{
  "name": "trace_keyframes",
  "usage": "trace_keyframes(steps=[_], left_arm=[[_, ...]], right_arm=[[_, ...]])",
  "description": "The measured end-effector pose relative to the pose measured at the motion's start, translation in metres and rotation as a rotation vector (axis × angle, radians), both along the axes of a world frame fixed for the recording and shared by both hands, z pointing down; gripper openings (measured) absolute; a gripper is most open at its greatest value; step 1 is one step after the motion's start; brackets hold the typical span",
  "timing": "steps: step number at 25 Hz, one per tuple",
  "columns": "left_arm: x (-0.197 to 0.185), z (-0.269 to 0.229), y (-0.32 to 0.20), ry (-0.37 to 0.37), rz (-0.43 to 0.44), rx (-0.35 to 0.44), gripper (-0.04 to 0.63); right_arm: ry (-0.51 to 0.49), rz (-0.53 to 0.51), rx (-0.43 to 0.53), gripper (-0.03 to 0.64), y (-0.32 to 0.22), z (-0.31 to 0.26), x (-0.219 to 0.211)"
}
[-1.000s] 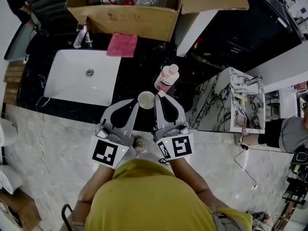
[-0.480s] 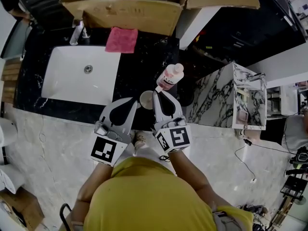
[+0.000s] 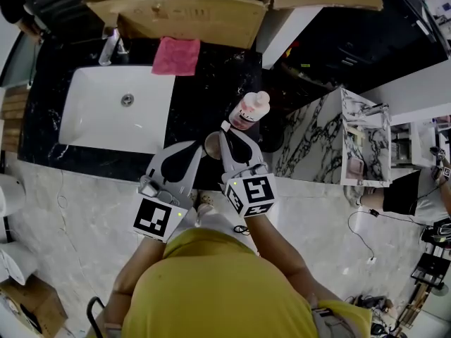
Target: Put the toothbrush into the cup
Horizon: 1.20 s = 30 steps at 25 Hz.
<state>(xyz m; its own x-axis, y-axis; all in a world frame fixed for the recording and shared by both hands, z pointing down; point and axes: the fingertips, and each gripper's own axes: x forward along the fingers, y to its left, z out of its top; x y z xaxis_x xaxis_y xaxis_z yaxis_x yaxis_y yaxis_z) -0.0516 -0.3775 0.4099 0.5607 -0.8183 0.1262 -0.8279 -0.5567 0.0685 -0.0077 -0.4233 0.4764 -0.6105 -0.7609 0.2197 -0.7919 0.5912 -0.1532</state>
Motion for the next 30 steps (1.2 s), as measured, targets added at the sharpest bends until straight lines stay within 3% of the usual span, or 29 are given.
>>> trace_keyframes(steps=[2, 5, 13, 20, 30], left_arm=[[0.0, -0.001, 0.001, 0.002, 0.0, 0.002, 0.0], [0.0, -0.002, 0.003, 0.002, 0.001, 0.005, 0.0], [0.002, -0.006, 0.009, 0.006, 0.009, 0.011, 0.0], [0.005, -0.015, 0.013, 0.016, 0.015, 0.036, 0.0], [0.012, -0.046, 0.015, 0.019, 0.014, 0.099, 0.0]], right_arm=[[0.022, -0.005, -0.011, 0.037, -0.001, 0.003, -0.002], [0.045, -0.003, -0.023, 0.113, 0.0, 0.006, -0.002], [0.06, 0.022, -0.044, 0.133, 0.009, 0.009, 0.004], [0.06, 0.079, -0.004, 0.016, 0.019, -0.009, 0.02], [0.017, 0.202, 0.117, 0.009, 0.03, -0.076, 0.057]])
